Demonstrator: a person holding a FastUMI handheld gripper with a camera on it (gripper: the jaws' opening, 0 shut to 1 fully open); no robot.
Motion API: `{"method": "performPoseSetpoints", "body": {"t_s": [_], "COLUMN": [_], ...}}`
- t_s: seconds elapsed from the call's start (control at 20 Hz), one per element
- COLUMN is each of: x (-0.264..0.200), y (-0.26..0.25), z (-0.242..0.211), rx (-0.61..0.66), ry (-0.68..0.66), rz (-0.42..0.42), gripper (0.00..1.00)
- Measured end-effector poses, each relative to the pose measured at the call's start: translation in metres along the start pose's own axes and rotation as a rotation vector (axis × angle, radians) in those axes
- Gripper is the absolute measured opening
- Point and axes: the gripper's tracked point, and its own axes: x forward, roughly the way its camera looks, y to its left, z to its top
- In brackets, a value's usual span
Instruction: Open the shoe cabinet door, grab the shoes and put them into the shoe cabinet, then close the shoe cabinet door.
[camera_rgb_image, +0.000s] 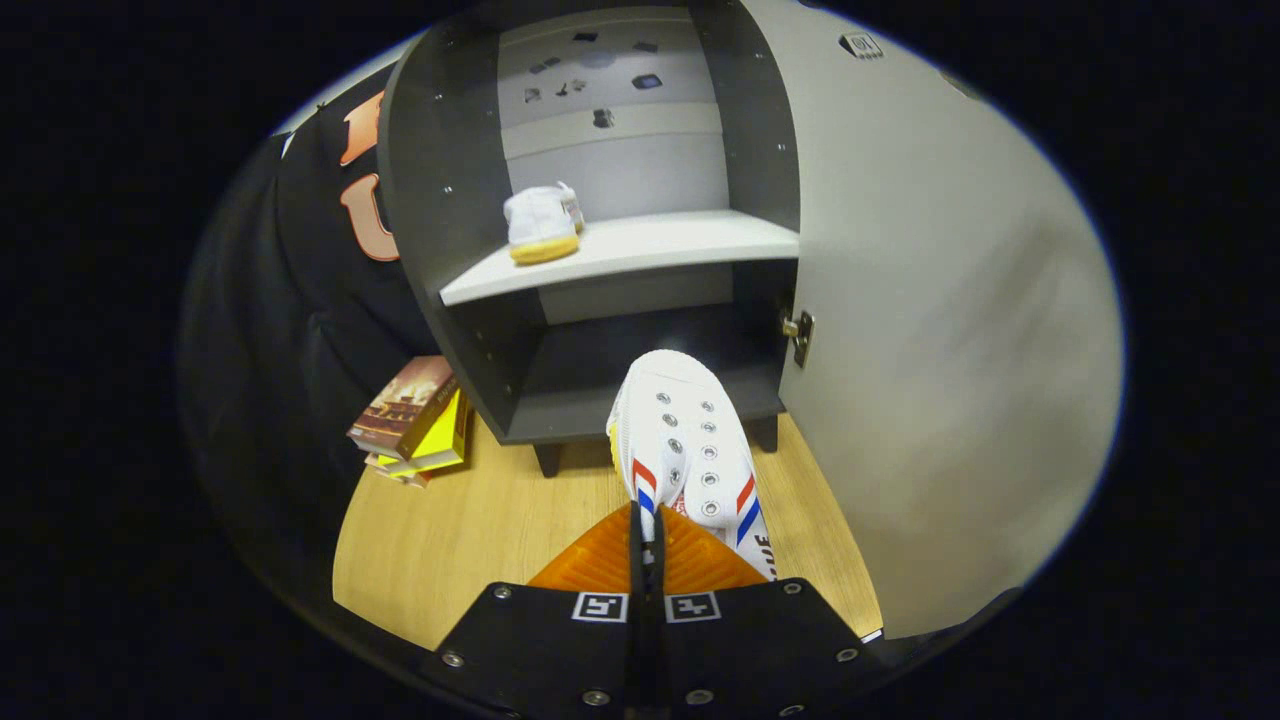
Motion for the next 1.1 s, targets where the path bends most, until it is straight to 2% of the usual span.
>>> {"method": "performPoseSetpoints", "body": {"t_s": [0.35,0.6,0.85,1.1], "x": [-0.051,-0.055,-0.016,0.063], "y": [0.027,0.028,0.029,0.021], "z": [0.108,0.166,0.214,0.246], "rx": [-0.059,-0.074,-0.098,-0.099], "ry": [-0.168,-0.236,-0.261,-0.209], "rz": [-0.018,-0.052,-0.068,-0.082], "gripper": [0.00,0.00,0.00,0.00]}}
